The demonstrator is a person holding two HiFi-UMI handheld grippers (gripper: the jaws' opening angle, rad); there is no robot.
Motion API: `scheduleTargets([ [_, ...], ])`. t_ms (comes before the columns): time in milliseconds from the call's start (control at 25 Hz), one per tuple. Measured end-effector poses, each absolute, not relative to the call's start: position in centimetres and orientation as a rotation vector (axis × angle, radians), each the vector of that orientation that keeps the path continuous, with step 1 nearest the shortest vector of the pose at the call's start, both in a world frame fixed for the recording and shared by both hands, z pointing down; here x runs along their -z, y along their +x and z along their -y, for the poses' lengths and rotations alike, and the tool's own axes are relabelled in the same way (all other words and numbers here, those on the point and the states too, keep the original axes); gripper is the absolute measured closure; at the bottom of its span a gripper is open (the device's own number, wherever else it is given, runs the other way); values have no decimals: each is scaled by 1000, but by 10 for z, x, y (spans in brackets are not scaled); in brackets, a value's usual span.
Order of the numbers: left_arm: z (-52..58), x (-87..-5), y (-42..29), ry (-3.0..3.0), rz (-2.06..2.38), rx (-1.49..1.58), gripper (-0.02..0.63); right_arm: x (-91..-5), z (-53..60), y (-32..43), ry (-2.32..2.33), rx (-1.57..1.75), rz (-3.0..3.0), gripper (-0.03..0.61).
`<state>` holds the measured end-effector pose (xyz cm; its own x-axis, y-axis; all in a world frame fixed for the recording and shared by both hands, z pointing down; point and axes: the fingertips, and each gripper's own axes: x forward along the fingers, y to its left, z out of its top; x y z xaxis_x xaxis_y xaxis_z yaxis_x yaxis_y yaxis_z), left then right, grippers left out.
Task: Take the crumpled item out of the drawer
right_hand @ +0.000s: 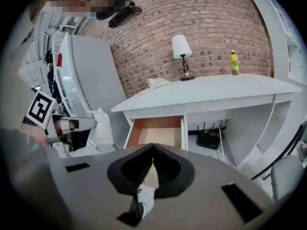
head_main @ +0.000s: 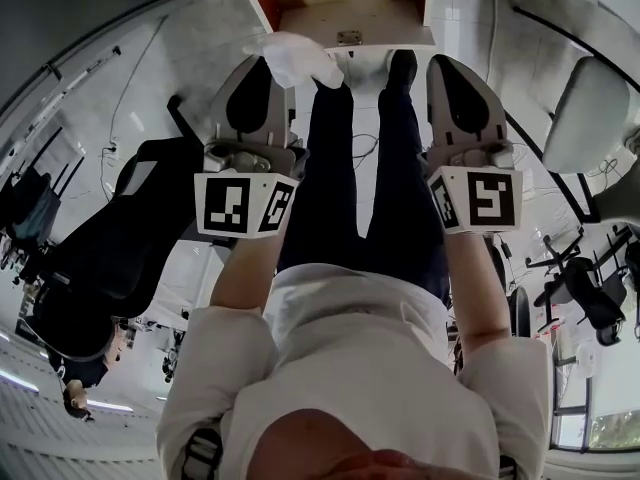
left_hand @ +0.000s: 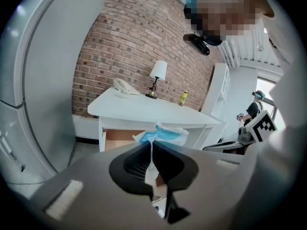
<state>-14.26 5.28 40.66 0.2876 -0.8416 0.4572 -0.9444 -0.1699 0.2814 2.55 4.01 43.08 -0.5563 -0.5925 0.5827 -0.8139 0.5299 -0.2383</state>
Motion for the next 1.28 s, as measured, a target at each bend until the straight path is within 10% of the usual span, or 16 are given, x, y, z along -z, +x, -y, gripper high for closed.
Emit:
scheduleTargets([
  [1280, -40, -114, -152, 2288, 1713, -29, 595, -131, -8, 10, 1202, -311, 2662, 571],
])
